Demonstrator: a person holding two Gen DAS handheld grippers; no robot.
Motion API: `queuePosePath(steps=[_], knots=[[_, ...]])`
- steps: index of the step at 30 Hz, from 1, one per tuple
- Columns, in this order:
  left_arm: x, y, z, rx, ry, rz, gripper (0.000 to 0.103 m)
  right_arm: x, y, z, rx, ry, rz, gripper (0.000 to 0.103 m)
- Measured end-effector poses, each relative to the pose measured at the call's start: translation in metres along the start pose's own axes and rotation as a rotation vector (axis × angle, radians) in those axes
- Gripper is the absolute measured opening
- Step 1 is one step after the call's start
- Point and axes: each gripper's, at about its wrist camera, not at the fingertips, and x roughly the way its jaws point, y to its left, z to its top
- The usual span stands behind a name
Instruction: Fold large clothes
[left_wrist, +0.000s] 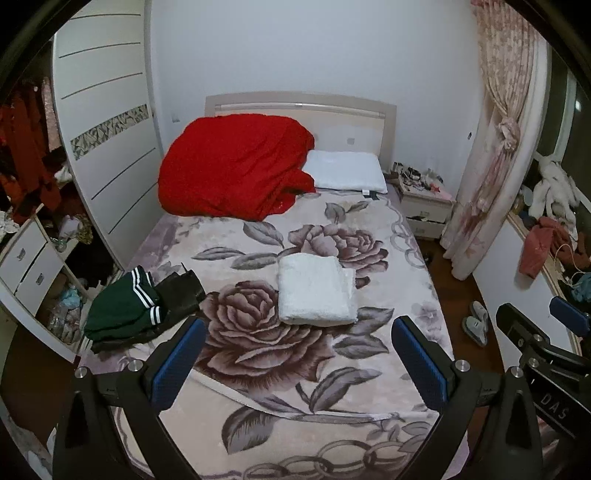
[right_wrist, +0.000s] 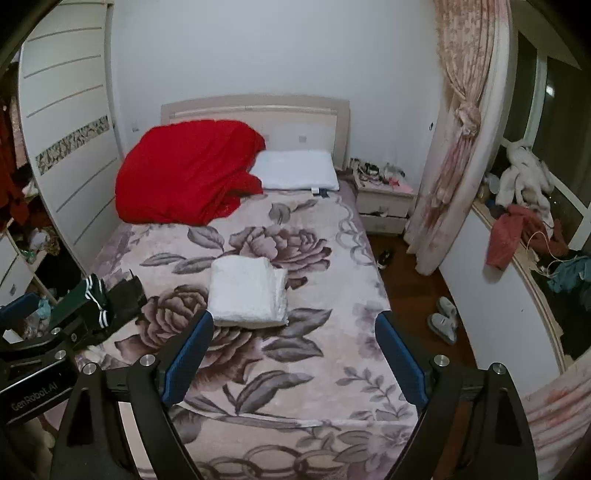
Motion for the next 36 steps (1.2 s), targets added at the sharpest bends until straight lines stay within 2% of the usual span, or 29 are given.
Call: queuePosePath(steps=[7,16,36], knots=[[-0.024,-0.008,-0.001,0.013,0.013,0.032,0.103,-0.037,-0.013,0.000,-0.002,-0.017,-0.003,0.091],[-0.040,-0.016,0.000,0.011,-0.025,0.040,0.103,-0.066,-0.024,0.009,0.008,-0.052,0.025,0.095],[-0.048,-0.016,0.002,0.017,-0.058,0.064,0.103,-0.059,-0.032,0.019,-0.010,-0.054,0.031,0.097]])
